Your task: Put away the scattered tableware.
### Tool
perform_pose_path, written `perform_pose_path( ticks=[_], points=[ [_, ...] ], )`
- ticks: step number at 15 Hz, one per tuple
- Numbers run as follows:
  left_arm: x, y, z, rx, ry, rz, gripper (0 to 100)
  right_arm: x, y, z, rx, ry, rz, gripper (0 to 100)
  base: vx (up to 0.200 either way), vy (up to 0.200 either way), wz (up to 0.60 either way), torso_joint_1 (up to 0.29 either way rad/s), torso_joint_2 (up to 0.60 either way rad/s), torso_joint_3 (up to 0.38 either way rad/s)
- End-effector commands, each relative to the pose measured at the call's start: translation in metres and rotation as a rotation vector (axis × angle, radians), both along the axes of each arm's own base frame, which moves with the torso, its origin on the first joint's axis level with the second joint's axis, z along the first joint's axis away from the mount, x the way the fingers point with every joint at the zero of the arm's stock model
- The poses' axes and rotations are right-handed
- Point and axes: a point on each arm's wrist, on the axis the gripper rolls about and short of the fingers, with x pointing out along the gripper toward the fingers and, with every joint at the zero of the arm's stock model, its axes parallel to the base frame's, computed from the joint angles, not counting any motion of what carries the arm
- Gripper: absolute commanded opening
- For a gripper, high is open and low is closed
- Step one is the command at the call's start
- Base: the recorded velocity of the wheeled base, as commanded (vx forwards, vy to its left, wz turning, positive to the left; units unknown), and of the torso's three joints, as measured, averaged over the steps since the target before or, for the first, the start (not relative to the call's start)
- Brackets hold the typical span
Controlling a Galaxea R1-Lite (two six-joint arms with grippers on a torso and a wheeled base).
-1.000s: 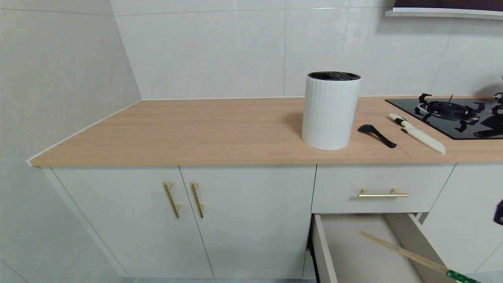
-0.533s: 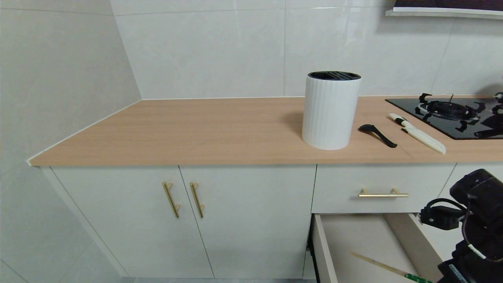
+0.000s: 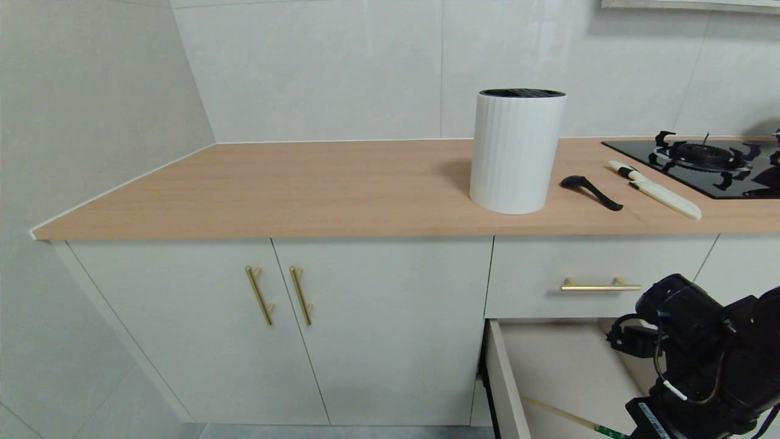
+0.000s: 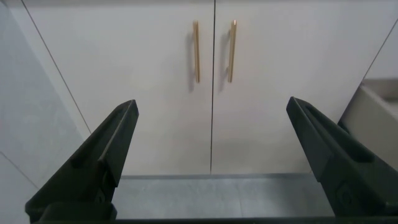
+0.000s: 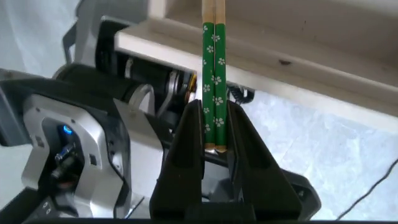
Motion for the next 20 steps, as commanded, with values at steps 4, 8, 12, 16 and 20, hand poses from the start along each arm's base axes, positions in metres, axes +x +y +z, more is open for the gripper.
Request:
perform_pose_path(
  ticks=[4,8,12,16,20],
  points=[
    [0.000,0.000,0.000,0.000,-0.001,-0.001,100,0.003,0.001,-0.003,0.006,-0.013,-0.013,0,0.000,0.000,0.00,-0.109,0.45,0.344],
    [0.000,0.000,0.000,0.000,0.001,-0.001,100,0.005,0.002,-0.010,0.015,-0.078,-0.034,0,0.000,0.000,0.00,-0.043,0.39,0.315],
    [0.000,0.000,0.000,0.000,0.001,0.001,100,0.009,0.003,-0.007,0.013,-0.108,-0.037,0,0.000,0.000,0.00,0.000,0.00,0.000],
    [0.000,0.000,0.000,0.000,-0.001,0.001,100,0.052,0.014,-0.012,0.022,-0.216,-0.056,0,0.000,0.000,0.00,-0.013,0.10,0.071],
    [0.000,0.000,0.000,0.000,-0.001,0.001,100,0.101,0.015,-0.036,-0.097,-0.256,-0.117,0,0.000,0.000,0.00,0.001,0.01,0.008]
  ],
)
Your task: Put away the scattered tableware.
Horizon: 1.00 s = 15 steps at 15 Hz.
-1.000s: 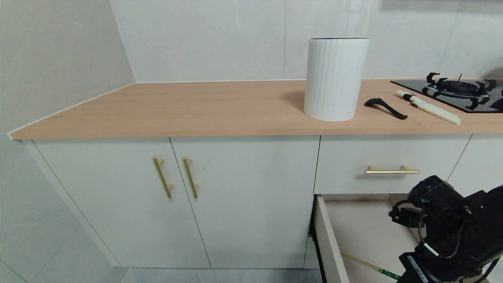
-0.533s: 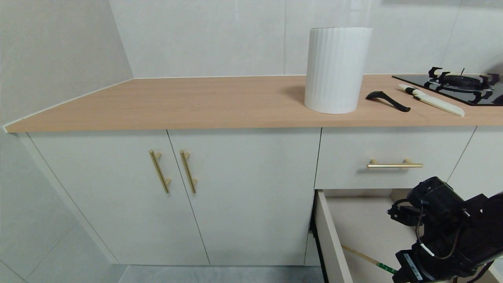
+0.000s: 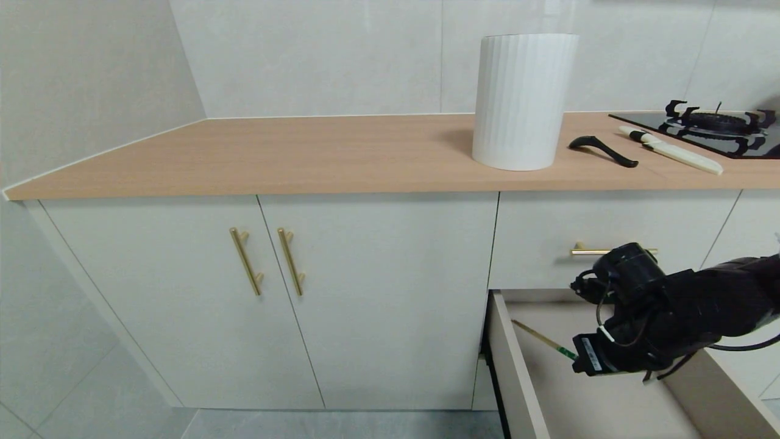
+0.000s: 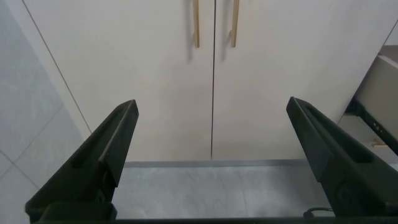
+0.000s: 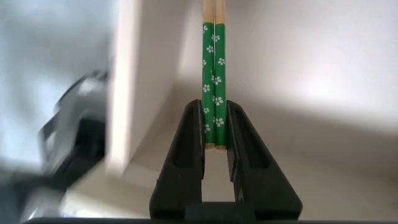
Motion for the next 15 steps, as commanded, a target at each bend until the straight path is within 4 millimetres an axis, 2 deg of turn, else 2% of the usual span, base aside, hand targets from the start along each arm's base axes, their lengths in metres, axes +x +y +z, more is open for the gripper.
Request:
perform_pose_path(
  ticks=[1,3,7,10,15],
  points=[
    [0.000,0.000,0.000,0.000,0.001,0.001,100,0.025,0.002,-0.021,-0.049,0.026,-0.034,0,0.000,0.000,0.00,0.000,0.00,0.000],
    [0.000,0.000,0.000,0.000,0.000,0.001,100,0.044,0.006,-0.041,-0.059,0.055,-0.056,0,0.000,0.000,0.00,0.000,0.00,0.000],
    [0.000,0.000,0.000,0.000,0.000,0.000,100,0.056,0.010,-0.075,-0.088,0.124,-0.063,0,0.000,0.000,0.00,0.000,0.00,0.000],
    [0.000,0.000,0.000,0.000,0.001,0.000,100,0.060,0.010,-0.095,-0.115,0.125,-0.074,0,0.000,0.000,0.00,0.000,0.00,0.000],
    [0.000,0.000,0.000,0.000,0.000,0.001,100,0.057,0.009,-0.112,-0.153,0.120,-0.085,0,0.000,0.000,0.00,0.000,0.00,0.000]
  ],
)
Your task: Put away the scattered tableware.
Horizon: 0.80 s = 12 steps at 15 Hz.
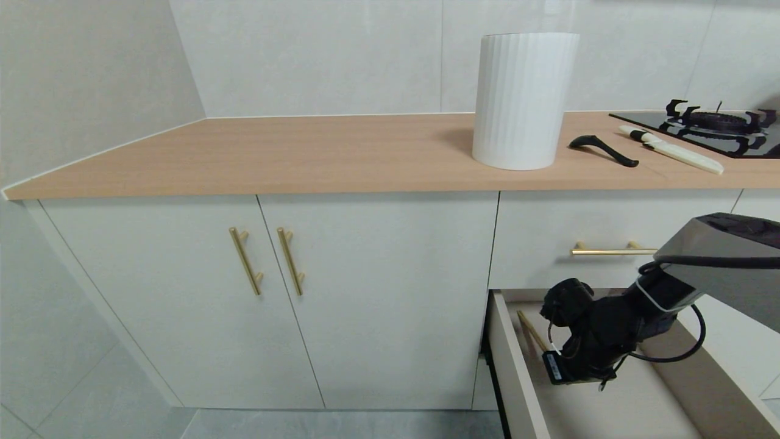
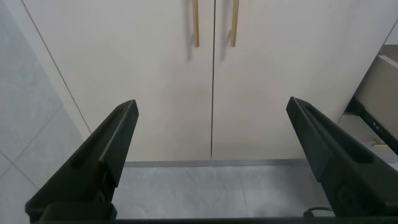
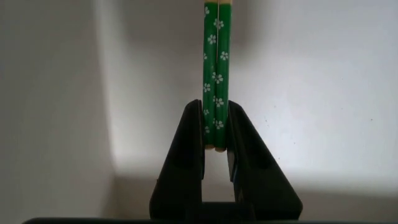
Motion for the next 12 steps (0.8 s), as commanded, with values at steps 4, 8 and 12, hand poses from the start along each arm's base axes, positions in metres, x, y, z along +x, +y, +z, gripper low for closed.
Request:
perform_pose_path(
  ticks=[4,8,12],
  points=[
    [0.000,0.000,0.000,0.000,0.001,0.000,100,-0.001,0.001,-0.006,-0.010,0.017,0.002,100,0.000,0.000,0.00,0.000,0.00,0.000],
    [0.000,0.000,0.000,0.000,0.001,0.000,100,-0.002,0.001,-0.003,-0.006,0.009,0.001,100,0.000,0.000,0.00,0.000,0.00,0.000],
    [0.000,0.000,0.000,0.000,-0.001,-0.001,100,-0.025,0.003,0.058,0.048,-0.099,0.045,100,0.000,0.000,0.00,0.000,0.00,0.000]
  ],
)
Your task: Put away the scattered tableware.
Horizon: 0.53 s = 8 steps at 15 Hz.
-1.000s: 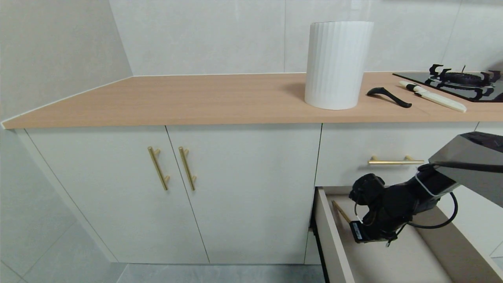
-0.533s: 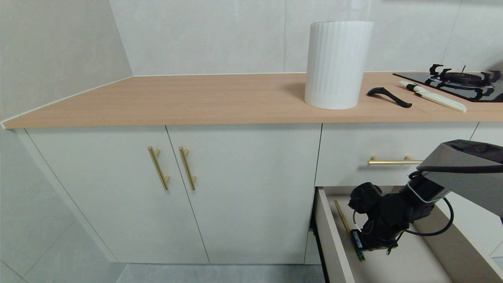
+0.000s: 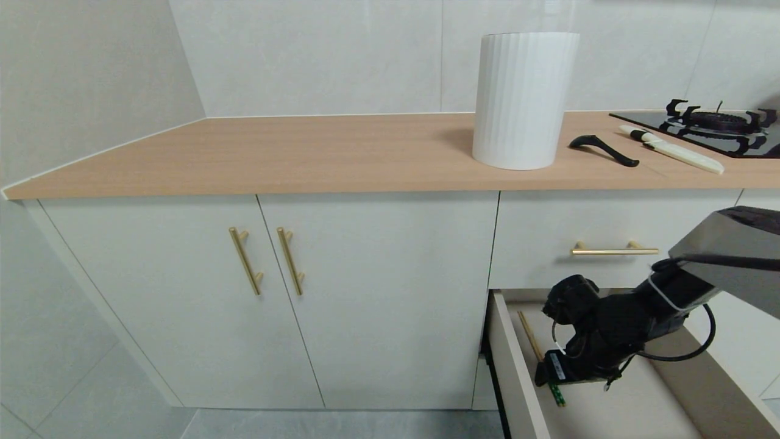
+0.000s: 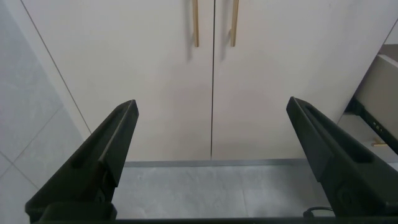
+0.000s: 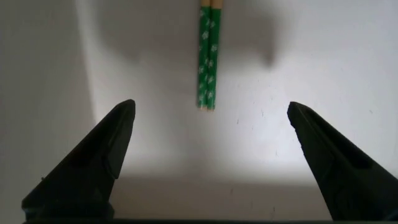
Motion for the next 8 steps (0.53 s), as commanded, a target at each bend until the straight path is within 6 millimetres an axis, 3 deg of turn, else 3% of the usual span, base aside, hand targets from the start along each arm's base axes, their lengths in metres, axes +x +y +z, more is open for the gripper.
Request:
perform_pose_path(
  ticks=[1,4,8],
  points=[
    [0.000,0.000,0.000,0.000,0.001,0.000,100,-0.028,-0.007,0.070,0.044,-0.087,0.024,100,0.000,0.000,0.00,0.000,0.00,0.000],
    [0.000,0.000,0.000,0.000,0.001,0.002,100,-0.039,-0.041,0.122,0.056,-0.186,0.002,100,0.000,0.000,0.00,0.000,0.00,0.000],
    [0.000,0.000,0.000,0.000,0.001,0.002,100,-0.053,-0.062,0.155,0.044,-0.297,-0.007,100,0.000,0.000,0.00,0.000,0.00,0.000]
  ],
)
